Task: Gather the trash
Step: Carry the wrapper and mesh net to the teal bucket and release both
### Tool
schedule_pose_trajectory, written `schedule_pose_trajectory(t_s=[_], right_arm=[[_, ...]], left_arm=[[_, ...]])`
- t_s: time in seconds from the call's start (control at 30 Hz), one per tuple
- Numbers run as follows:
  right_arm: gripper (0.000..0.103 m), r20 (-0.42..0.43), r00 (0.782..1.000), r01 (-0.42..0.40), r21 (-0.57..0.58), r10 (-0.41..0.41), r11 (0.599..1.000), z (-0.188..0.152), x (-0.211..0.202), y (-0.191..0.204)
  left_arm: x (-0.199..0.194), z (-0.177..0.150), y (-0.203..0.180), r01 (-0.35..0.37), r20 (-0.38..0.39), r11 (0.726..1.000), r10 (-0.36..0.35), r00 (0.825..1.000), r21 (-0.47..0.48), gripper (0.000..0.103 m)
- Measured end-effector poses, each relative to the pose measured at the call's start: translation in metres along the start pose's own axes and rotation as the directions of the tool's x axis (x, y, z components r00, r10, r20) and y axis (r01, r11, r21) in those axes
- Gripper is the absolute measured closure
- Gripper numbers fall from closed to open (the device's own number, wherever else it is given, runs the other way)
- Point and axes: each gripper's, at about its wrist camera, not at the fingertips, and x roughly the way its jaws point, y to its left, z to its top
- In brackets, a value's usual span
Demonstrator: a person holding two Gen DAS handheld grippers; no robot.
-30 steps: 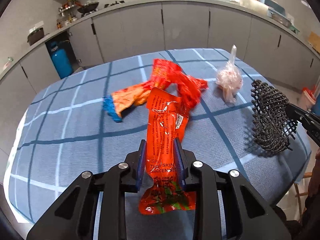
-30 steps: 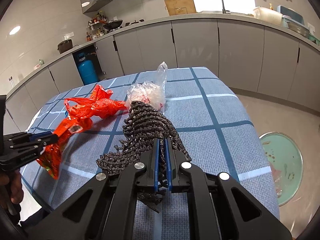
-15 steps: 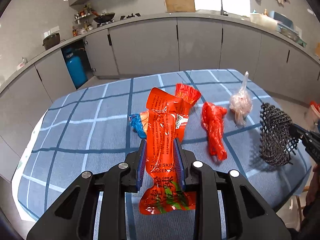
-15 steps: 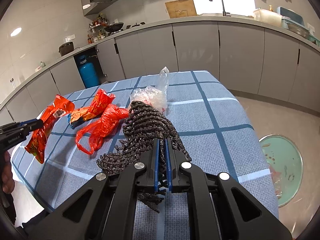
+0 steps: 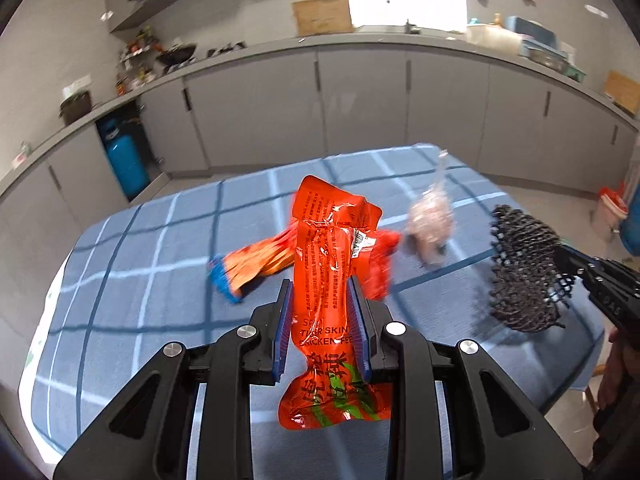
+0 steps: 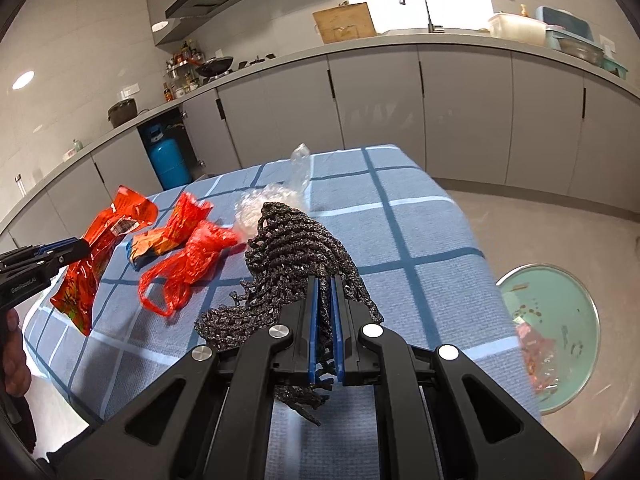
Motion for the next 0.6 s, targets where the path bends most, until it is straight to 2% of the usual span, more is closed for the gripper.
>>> schedule_pose_trajectory(t_s=[0.33, 0.6], right_arm=[[0.095, 0.041, 0.997, 0.069, 0.063, -0.071, 0.996, 0.011, -0.018, -0.037], [0.095, 0.047, 0.992, 0.109, 0.099, -0.114, 0.989, 0.009, -0.022, -0.055]], left_arm=[[-0.003, 0.038, -0.071, 0.121, 0.087, 0.985, -0.133, 0.987, 0.125, 0.075], [0.023, 0.054, -0.111, 0.187, 0.071, 0.964, -0.203, 0.976, 0.190, 0.075]])
